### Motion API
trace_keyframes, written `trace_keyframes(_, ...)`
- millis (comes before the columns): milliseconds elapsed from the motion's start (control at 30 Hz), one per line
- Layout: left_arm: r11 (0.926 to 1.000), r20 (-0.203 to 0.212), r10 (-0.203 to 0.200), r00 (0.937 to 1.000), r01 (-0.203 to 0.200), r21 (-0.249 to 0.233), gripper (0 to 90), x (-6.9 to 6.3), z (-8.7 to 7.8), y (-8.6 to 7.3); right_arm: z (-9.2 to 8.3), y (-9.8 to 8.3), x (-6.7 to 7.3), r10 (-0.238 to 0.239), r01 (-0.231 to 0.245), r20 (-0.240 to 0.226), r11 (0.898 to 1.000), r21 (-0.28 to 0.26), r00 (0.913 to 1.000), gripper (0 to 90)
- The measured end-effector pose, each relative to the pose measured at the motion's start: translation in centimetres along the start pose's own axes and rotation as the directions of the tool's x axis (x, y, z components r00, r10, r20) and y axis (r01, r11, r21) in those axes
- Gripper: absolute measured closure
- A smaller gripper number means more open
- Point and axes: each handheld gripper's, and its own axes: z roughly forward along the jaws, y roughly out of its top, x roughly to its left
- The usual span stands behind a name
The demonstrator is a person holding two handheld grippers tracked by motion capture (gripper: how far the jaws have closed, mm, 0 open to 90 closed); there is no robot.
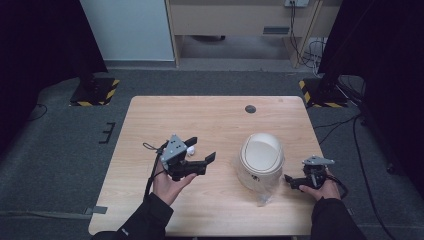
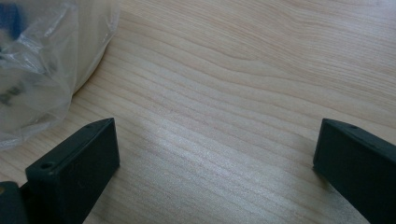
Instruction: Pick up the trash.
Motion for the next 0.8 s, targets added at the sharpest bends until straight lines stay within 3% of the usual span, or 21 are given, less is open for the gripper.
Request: trace_keyframes(800, 0.9975, 0.105, 0.029, 0.9941, -0.036, 0.062, 16.8, -3.5, 6.7, 0.0, 0.0, 0.0, 0.0, 0.000, 0.000, 0.000, 1.000, 0.000, 1.0000, 0.7)
